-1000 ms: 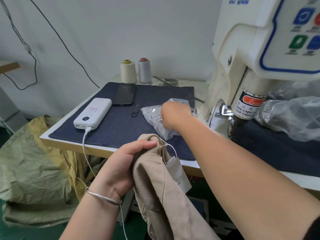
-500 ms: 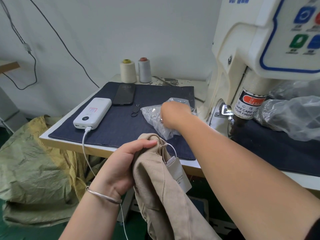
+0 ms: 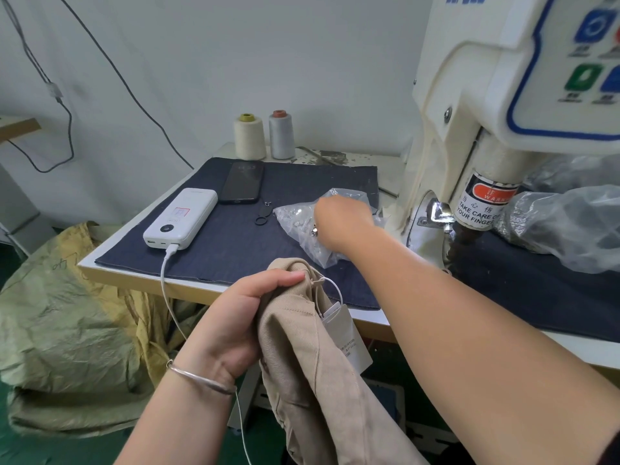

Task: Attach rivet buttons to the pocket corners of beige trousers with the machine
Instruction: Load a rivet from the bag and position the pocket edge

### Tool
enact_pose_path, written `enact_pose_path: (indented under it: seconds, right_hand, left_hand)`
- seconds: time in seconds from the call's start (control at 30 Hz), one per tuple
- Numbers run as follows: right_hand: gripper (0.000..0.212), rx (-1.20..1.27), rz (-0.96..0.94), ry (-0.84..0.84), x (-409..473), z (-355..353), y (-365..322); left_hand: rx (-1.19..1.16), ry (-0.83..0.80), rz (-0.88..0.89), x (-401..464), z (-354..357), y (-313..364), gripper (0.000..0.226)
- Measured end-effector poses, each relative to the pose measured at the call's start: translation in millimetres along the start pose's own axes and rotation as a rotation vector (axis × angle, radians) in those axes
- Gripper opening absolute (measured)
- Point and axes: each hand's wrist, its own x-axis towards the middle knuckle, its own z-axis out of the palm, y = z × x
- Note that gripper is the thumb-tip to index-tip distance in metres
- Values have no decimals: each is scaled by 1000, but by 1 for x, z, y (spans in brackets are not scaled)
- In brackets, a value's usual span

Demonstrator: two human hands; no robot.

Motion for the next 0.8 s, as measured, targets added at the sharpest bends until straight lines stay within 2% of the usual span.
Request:
enact_pose_path:
  seconds: [0.17, 0.5, 0.6, 0.67, 0.73, 0.8]
  right_hand:
    - [25, 102, 126, 22, -2, -5, 1]
    - [12, 164, 167, 116, -15, -23, -2]
    - [8, 367, 277, 139, -28, -30, -3]
    - [5, 559, 298, 211, -42, -31, -6]
    - [8, 890, 292, 310, -63, -38, -11]
    - [10, 1322, 274, 271, -89, -51, -15]
  left_hand:
    - [-8, 9, -9, 0, 0, -1, 26]
    - [-6, 27, -9, 1, -1, -3, 18]
    - [1, 34, -11, 2, -2, -4, 19]
    - [4, 36, -19, 2, -2, -4, 20]
    - [1, 30, -29, 0, -3, -5, 19]
    - [-8, 32, -31, -1, -4, -7, 23]
